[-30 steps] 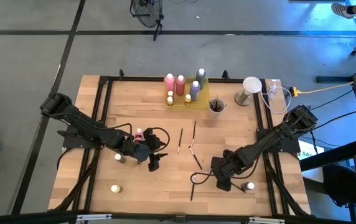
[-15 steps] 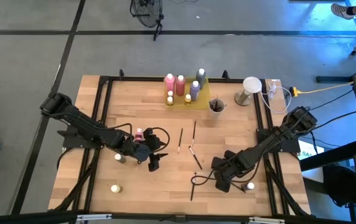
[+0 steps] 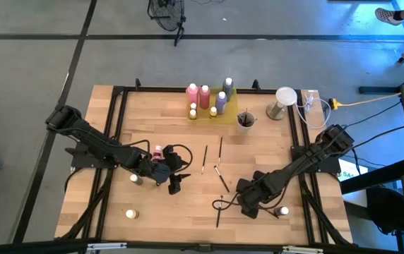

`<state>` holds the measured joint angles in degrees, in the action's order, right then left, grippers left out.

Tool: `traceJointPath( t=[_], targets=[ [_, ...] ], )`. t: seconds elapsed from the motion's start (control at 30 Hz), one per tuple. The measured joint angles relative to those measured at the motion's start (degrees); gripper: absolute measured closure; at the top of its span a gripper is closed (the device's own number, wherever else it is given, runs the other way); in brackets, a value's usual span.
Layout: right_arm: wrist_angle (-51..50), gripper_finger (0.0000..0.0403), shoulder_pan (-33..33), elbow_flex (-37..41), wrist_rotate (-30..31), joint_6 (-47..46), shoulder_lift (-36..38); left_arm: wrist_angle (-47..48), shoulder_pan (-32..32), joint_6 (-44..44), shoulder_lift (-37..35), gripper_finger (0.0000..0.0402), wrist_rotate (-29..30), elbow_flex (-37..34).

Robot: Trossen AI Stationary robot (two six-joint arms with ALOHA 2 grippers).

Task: Pick & Place Paint Supplies
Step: Put the silver paint brush into the white cup

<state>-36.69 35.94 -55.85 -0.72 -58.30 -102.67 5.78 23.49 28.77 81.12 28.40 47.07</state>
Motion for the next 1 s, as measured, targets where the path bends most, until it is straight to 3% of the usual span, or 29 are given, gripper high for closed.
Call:
traceJointPath(
  t=[0.3,0.53,1.0],
  targets=[
    [-6.78,0.0186,0.17,-6.45,0.50,-0.22,-4.07,-0.01,0.00,0.00,0.00,0.0188,0.01,0.00],
    [-7.95,0.0187,0.13,-7.18,-1.15,-0.75,-5.91,0.00,0.00,0.00,0.00,0.0188,0.02,0.00],
    [-7.71,0.0241,0.68,-7.18,-3.40,-4.28,-5.95,0.00,-0.01,0.00,0.00,0.0188,0.02,0.00]
  ],
)
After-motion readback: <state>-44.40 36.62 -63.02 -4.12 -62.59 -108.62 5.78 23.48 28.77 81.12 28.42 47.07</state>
